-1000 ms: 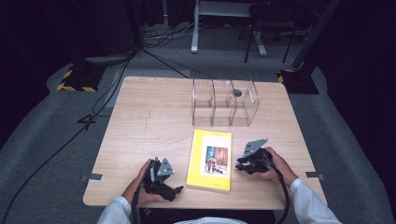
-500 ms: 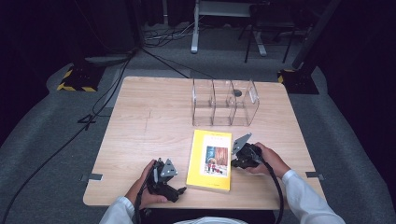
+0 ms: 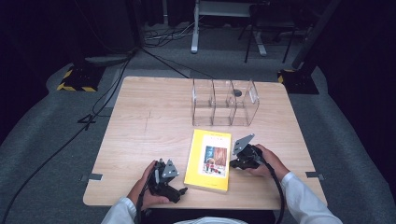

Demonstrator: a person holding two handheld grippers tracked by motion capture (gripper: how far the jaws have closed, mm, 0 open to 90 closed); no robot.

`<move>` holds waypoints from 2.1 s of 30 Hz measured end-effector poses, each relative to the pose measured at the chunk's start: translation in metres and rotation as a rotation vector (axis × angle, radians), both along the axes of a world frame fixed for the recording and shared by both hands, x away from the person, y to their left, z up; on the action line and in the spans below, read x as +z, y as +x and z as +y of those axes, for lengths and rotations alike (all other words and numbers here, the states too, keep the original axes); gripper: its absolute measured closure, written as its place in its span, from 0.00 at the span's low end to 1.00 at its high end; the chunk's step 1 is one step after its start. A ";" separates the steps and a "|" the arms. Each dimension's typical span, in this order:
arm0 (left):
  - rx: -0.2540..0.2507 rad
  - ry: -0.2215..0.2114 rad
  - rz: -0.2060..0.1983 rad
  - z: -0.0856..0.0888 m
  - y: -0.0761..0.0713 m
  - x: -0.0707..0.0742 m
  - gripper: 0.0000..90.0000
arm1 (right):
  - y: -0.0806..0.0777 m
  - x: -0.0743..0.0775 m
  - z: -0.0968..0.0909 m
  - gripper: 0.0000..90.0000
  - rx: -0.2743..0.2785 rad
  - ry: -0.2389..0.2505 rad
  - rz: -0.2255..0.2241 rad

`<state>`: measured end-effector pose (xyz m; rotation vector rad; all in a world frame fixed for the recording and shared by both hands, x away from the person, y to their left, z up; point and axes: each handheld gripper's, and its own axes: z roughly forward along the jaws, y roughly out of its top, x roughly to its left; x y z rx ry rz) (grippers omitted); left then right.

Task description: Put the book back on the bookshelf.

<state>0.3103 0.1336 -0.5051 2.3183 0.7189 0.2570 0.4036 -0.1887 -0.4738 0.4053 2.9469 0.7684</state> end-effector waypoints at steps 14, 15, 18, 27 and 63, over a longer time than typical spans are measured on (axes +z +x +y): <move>-0.117 -0.088 -0.054 -0.028 -0.012 0.022 0.18 | -0.005 0.011 0.000 1.00 -0.010 0.107 -0.029; -0.131 -0.079 -0.052 -0.034 -0.012 0.021 0.18 | -0.005 0.012 0.000 1.00 -0.012 0.114 -0.033; -0.160 -0.041 -0.064 -0.050 -0.012 0.020 0.18 | -0.005 0.018 0.001 1.00 -0.019 0.146 -0.040; -0.130 -0.058 -0.126 -0.083 -0.019 0.021 0.18 | -0.005 0.032 0.008 1.00 -0.023 0.206 -0.058; -0.071 -0.099 -0.255 -0.032 -0.015 0.048 0.93 | -0.027 0.044 -0.013 0.53 0.016 0.441 -0.201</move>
